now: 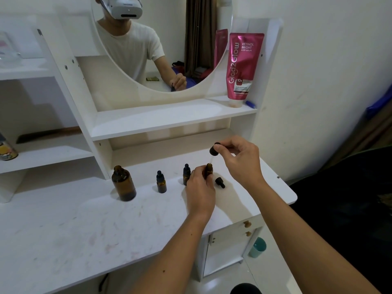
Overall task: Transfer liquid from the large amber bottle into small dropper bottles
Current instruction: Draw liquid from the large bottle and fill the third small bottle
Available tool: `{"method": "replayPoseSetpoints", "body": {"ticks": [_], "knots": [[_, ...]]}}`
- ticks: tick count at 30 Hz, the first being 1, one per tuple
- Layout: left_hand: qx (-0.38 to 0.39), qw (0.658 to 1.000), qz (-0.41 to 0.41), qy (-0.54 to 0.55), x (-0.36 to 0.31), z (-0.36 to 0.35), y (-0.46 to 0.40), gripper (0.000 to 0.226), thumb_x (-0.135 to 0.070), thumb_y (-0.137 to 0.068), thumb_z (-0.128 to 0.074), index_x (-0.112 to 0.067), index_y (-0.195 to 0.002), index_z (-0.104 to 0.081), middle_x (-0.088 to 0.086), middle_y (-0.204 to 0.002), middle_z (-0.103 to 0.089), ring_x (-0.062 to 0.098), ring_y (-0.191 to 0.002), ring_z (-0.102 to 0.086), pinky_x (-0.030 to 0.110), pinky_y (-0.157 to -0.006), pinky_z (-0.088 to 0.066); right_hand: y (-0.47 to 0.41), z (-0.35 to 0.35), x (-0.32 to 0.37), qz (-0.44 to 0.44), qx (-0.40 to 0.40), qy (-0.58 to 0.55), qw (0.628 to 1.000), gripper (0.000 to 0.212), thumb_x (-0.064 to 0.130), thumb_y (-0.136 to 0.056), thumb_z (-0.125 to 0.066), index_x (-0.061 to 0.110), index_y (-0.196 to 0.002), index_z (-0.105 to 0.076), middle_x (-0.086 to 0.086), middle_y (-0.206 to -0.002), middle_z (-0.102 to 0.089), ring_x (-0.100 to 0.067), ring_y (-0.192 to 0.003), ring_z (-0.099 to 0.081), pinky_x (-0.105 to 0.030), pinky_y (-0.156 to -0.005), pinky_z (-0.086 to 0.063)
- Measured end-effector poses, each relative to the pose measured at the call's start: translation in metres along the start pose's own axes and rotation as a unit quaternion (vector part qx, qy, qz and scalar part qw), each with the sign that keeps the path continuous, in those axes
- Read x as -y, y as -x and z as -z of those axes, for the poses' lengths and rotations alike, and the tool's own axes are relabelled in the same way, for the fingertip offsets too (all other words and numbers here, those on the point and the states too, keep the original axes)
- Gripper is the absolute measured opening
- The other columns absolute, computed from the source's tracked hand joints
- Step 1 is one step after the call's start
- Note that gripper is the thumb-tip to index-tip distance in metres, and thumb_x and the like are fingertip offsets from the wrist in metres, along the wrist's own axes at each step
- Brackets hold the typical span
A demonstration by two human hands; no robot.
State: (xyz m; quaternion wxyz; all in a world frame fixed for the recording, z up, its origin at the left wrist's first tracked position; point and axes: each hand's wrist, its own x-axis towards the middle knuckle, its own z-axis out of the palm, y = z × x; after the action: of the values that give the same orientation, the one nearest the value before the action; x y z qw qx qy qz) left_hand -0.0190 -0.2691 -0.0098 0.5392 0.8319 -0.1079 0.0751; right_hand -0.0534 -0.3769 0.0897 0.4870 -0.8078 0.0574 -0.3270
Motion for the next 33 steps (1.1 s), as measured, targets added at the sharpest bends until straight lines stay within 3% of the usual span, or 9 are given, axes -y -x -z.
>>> {"method": "replayPoseSetpoints", "body": {"ticks": [3,9,15,19,21,24,33], "knots": [[0.000,1.000,-0.004,-0.004,0.001,0.000,0.000,0.022,-0.019,-0.101,-0.058,-0.022,-0.123,-0.063,-0.013,-0.114,-0.067,0.009,-0.106,-0.062,0.021,-0.086,-0.046,0.003,0.001,0.001,-0.005,0.006,-0.013,1.000,0.007,0.011,-0.094,-0.075,0.011,-0.100,-0.077,0.006,-0.087,-0.080,0.001,-0.084,-0.074,-0.006,-0.079,-0.050],[0.000,1.000,-0.001,-0.003,0.005,-0.001,-0.001,0.031,-0.021,-0.101,-0.060,-0.018,-0.131,-0.063,-0.007,-0.120,-0.069,0.013,-0.115,-0.062,0.028,-0.099,-0.050,0.007,0.005,0.005,-0.004,-0.001,-0.021,1.000,0.010,0.015,-0.094,-0.076,0.014,-0.104,-0.076,0.006,-0.090,-0.080,-0.006,-0.090,-0.076,-0.019,-0.088,-0.057],[0.010,1.000,-0.013,0.008,0.006,0.007,0.010,0.035,-0.020,-0.098,-0.065,-0.018,-0.133,-0.063,-0.008,-0.126,-0.067,0.012,-0.121,-0.059,0.024,-0.104,-0.044,0.011,0.011,0.019,0.008,-0.030,-0.025,0.999,0.009,0.016,-0.092,-0.078,0.015,-0.102,-0.076,0.011,-0.090,-0.079,-0.002,-0.088,-0.075,-0.012,-0.084,-0.054],[0.035,0.999,0.010,0.014,0.009,0.021,0.021,0.043,-0.029,-0.099,-0.065,-0.022,-0.141,-0.057,-0.008,-0.137,-0.062,0.013,-0.125,-0.057,0.038,-0.109,-0.047,0.017,0.012,0.030,0.019,-0.036,-0.024,0.999,0.009,0.017,-0.092,-0.077,0.018,-0.102,-0.077,0.012,-0.093,-0.077,-0.002,-0.089,-0.074,-0.013,-0.085,-0.054],[0.043,0.998,0.022,0.032,0.012,0.033,0.028,0.048,-0.031,-0.098,-0.066,-0.021,-0.143,-0.055,-0.007,-0.141,-0.060,0.011,-0.127,-0.056,0.037,-0.111,-0.046,0.019,0.010,0.038,0.021,-0.033,-0.030,0.999,0.010,0.018,-0.093,-0.077,0.021,-0.102,-0.076,0.012,-0.094,-0.077,-0.002,-0.090,-0.074,-0.013,-0.085,-0.054],[0.043,0.997,0.040,0.057,0.015,0.058,0.039,0.050,-0.032,-0.095,-0.070,-0.022,-0.142,-0.056,-0.009,-0.140,-0.061,0.007,-0.123,-0.058,0.028,-0.106,-0.046,0.024,0.001,0.051,0.021,-0.029,-0.051,0.998,0.012,0.018,-0.092,-0.078,0.023,-0.102,-0.075,0.009,-0.096,-0.078,-0.002,-0.090,-0.075,-0.013,-0.085,-0.055],[0.006,0.997,0.064,0.049,0.041,0.152,0.054,0.048,-0.040,-0.087,-0.076,-0.028,-0.132,-0.063,-0.016,-0.126,-0.067,0.003,-0.113,-0.064,0.030,-0.100,-0.051,0.038,-0.054,0.089,0.042,0.033,-0.103,0.993,0.015,0.017,-0.092,-0.078,0.015,-0.107,-0.076,0.006,-0.097,-0.079,-0.008,-0.094,-0.076,-0.023,-0.090,-0.059]]}}
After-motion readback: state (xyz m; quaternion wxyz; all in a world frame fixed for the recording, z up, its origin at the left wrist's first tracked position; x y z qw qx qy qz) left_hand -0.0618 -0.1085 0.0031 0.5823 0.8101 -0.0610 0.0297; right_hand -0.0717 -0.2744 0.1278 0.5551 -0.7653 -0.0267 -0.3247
